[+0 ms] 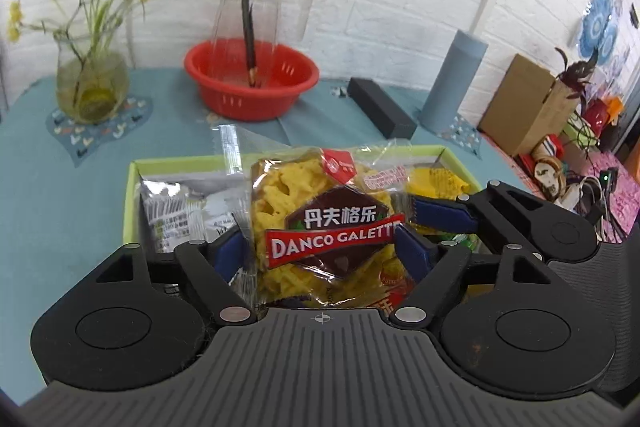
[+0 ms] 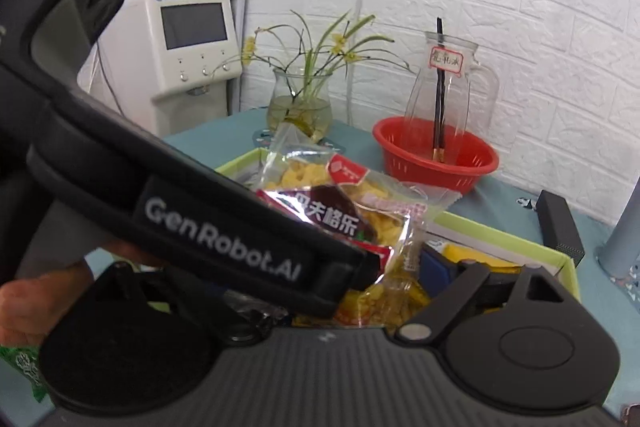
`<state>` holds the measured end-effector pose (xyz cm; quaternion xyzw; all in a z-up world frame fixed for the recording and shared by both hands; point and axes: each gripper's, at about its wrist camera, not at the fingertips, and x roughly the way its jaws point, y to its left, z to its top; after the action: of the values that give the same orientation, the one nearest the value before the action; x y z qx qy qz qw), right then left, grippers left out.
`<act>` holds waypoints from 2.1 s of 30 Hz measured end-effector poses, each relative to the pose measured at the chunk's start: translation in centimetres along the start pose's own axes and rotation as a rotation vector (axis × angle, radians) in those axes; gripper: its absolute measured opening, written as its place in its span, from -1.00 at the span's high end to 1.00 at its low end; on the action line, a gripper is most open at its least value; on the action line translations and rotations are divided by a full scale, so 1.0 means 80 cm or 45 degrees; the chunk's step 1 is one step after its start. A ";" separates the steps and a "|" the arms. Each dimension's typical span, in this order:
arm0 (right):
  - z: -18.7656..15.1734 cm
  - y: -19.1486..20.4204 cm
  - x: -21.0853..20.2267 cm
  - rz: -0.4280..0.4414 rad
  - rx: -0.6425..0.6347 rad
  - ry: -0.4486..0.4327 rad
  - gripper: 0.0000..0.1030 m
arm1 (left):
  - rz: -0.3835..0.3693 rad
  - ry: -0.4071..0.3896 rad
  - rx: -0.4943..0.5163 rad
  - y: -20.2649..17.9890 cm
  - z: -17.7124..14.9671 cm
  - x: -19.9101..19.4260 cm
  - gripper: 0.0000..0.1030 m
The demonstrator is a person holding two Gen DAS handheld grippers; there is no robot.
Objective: Organize snacks
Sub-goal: 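Carry the Danco Galette bag into the green box and open the left tool, then reach the left tool to the dark red wafer packet and grasp it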
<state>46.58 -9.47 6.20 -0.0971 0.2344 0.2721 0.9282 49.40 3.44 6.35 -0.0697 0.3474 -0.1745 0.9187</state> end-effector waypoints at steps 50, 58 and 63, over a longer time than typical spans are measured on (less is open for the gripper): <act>-0.142 0.113 -0.132 0.208 0.126 0.210 -0.81 | -0.165 0.252 -0.082 -0.055 -0.203 -0.097 0.16; -0.175 0.091 -0.179 0.090 0.173 0.190 -0.81 | -0.123 0.199 -0.135 -0.071 -0.218 -0.105 -0.13; -0.175 0.087 -0.160 0.105 0.169 0.178 -0.80 | -0.099 0.235 -0.161 -0.065 -0.215 -0.089 0.03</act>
<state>27.89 -13.87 -0.10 -0.0445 0.3198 0.2864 0.9021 31.64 1.12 -0.85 -0.1246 0.4379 -0.1934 0.8691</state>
